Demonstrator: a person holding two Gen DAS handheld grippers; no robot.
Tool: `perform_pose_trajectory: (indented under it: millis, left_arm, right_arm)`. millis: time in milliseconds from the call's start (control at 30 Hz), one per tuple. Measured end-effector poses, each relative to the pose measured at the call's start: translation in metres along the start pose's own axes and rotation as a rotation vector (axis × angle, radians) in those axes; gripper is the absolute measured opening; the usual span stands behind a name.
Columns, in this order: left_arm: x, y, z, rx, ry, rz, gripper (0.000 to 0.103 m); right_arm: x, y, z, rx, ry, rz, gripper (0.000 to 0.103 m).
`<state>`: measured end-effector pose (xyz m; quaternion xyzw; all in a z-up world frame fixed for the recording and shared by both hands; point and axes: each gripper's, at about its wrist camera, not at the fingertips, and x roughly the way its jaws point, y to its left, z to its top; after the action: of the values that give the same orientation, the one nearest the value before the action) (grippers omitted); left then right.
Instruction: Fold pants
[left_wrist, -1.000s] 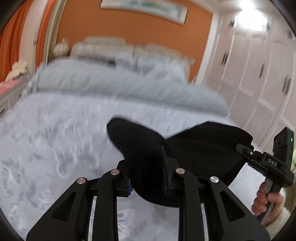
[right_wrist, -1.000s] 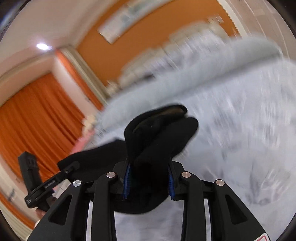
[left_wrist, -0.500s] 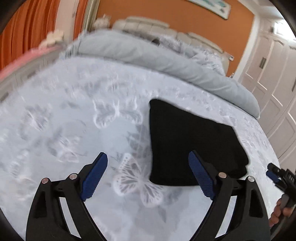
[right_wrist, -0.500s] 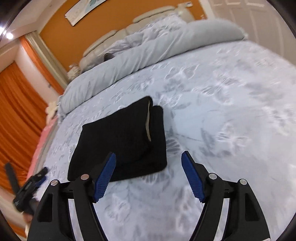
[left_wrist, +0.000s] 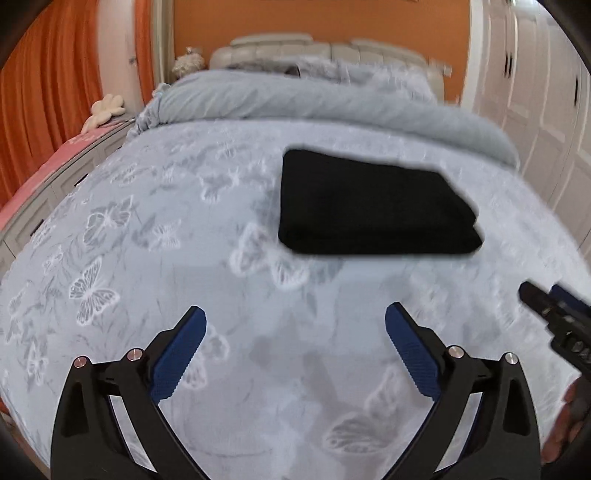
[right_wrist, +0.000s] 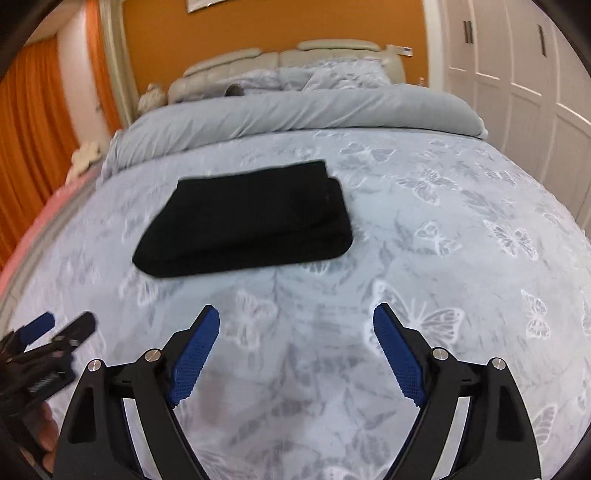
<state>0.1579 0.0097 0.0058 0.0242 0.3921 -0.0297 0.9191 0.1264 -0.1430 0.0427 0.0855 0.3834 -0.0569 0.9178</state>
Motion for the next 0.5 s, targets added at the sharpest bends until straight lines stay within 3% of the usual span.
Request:
perform_pose_trajectory:
  millis: [100, 167, 500]
  left_arm:
    - [0.001, -0.009, -0.002, 0.052, -0.047, 0.032, 0.096]
    - [-0.002, -0.012, 0.000, 0.051, -0.067, 0.015, 0.096]
    - [0.014, -0.011, -0.003, 0.035, -0.028, 0.008, 0.096]
  right_arm:
    - [-0.006, 0.004, -0.006, -0.049, -0.046, -0.045, 0.083]
    - [-0.006, 0.000, -0.011, -0.040, -0.039, -0.054, 0.083]
    - [0.009, -0.011, -0.022, -0.026, 0.020, -0.049, 0.083]
